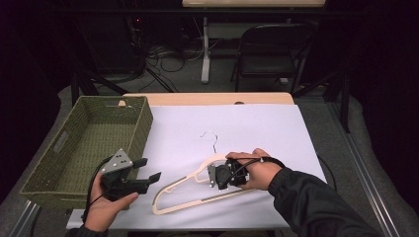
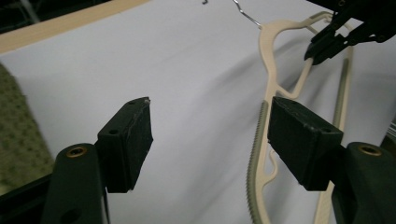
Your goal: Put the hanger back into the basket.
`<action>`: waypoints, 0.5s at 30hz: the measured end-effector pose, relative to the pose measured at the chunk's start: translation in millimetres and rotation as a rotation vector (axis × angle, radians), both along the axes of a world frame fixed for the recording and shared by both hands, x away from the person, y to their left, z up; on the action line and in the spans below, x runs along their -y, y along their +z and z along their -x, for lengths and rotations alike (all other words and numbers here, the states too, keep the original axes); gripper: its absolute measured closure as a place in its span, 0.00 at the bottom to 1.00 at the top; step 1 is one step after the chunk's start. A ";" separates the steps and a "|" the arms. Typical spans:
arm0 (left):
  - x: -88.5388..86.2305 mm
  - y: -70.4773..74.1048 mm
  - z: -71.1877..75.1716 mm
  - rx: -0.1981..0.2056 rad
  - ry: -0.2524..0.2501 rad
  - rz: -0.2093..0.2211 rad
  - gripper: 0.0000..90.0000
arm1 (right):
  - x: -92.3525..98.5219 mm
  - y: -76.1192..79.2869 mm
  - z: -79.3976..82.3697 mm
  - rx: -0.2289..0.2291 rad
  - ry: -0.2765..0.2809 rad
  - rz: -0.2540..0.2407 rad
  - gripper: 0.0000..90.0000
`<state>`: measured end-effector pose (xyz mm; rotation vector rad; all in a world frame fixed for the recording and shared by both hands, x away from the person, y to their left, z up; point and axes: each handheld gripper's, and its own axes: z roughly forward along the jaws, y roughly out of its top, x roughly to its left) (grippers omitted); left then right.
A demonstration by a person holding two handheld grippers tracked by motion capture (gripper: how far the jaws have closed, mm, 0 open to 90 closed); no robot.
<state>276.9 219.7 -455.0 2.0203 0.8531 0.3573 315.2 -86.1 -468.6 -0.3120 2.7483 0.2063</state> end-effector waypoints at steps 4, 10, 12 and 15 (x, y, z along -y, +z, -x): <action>14.2 -2.8 -9.7 -0.067 -0.056 0.038 0.34 | -1.1 0.3 2.1 0.011 0.014 -0.003 0.95; 35.4 -13.1 -26.7 -0.161 -0.122 0.071 0.38 | -2.4 0.7 4.4 0.022 0.027 -0.004 0.95; 38.0 -14.6 -28.6 -0.178 -0.125 0.071 0.38 | -2.6 0.7 5.0 0.024 0.024 0.000 0.95; 44.6 -18.5 -34.3 -0.196 -0.145 0.069 0.40 | -3.4 -0.6 5.6 0.025 0.024 -0.002 0.95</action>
